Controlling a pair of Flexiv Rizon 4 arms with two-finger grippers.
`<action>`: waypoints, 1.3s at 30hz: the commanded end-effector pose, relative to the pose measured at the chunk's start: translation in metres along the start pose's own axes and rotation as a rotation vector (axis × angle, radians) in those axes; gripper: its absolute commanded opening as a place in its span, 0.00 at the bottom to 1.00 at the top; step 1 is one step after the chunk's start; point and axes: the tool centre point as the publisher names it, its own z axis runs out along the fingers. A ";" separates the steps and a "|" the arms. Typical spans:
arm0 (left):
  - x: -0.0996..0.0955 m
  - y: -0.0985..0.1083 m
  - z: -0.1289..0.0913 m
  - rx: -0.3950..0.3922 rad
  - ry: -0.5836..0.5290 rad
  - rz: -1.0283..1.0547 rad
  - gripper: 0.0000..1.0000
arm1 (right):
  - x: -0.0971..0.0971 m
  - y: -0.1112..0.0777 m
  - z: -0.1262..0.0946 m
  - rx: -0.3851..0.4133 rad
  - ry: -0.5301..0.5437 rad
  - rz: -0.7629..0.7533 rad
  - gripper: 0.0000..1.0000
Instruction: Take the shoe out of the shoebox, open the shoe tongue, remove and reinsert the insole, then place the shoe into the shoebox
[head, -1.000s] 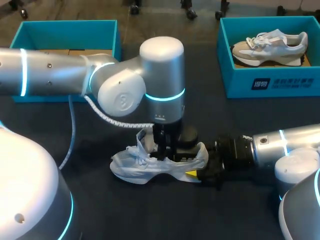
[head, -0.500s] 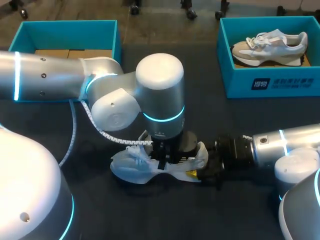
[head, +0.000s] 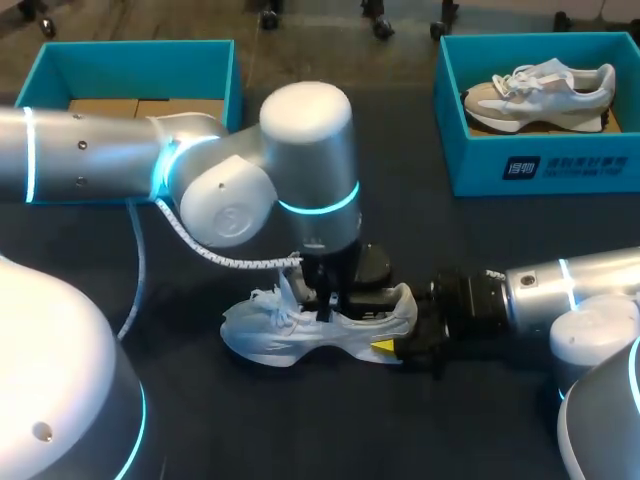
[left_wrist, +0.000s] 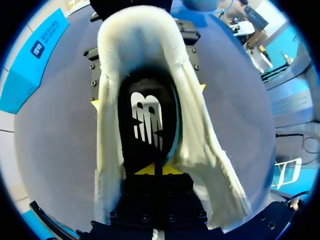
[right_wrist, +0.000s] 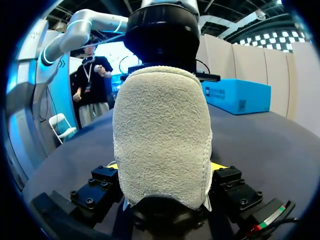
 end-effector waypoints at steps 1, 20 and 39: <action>0.000 0.004 -0.017 0.074 0.033 0.007 0.00 | 0.000 -0.001 0.003 0.002 0.000 0.000 0.00; 0.012 0.001 -0.059 0.252 0.087 -0.019 0.00 | 0.000 -0.001 0.003 0.002 0.000 0.000 0.00; 0.000 0.010 -0.080 0.421 0.039 -0.162 0.00 | 0.000 -0.001 0.003 0.002 0.000 0.000 0.00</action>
